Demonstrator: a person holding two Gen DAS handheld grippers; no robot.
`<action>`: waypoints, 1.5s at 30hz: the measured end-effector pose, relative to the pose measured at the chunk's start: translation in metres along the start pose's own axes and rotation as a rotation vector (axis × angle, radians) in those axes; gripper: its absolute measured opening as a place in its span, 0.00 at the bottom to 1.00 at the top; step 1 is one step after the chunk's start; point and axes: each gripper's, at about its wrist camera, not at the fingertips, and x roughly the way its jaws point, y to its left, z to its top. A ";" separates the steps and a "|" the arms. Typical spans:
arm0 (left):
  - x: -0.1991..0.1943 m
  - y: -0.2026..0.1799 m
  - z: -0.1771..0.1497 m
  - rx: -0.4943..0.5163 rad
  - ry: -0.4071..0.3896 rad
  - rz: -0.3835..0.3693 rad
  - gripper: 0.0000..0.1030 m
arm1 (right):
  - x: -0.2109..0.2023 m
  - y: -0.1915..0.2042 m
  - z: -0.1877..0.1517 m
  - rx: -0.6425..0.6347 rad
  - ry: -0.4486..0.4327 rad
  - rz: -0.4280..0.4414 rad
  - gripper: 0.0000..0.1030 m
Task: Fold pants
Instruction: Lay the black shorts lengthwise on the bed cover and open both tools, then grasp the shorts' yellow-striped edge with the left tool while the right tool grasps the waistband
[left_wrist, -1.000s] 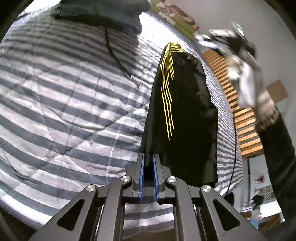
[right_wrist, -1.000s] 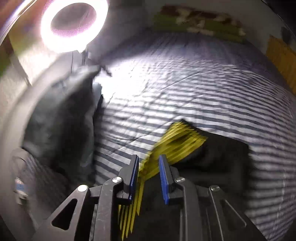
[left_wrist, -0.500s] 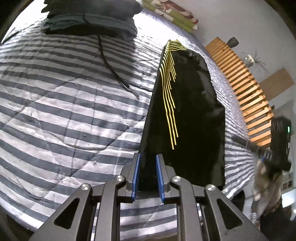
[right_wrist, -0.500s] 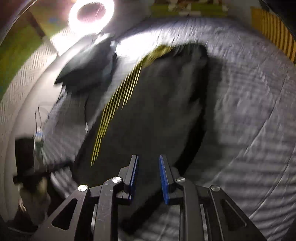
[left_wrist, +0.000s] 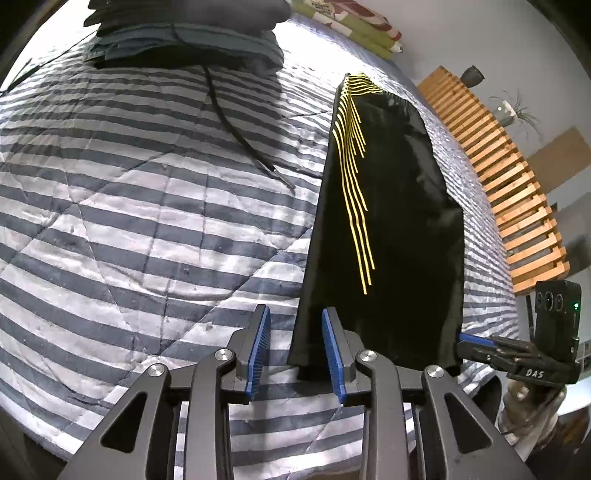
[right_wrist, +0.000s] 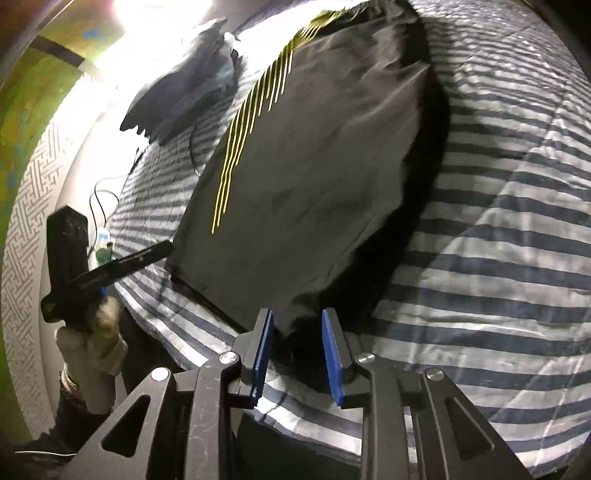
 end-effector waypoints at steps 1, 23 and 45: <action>0.001 0.000 0.000 -0.001 0.001 0.000 0.29 | 0.005 0.000 0.001 -0.004 0.010 -0.025 0.24; 0.004 -0.024 -0.013 0.096 0.044 0.026 0.01 | -0.015 -0.010 -0.014 0.046 0.003 0.016 0.04; 0.055 -0.076 0.111 0.219 0.001 0.045 0.09 | -0.037 -0.031 0.084 -0.090 -0.334 -0.145 0.11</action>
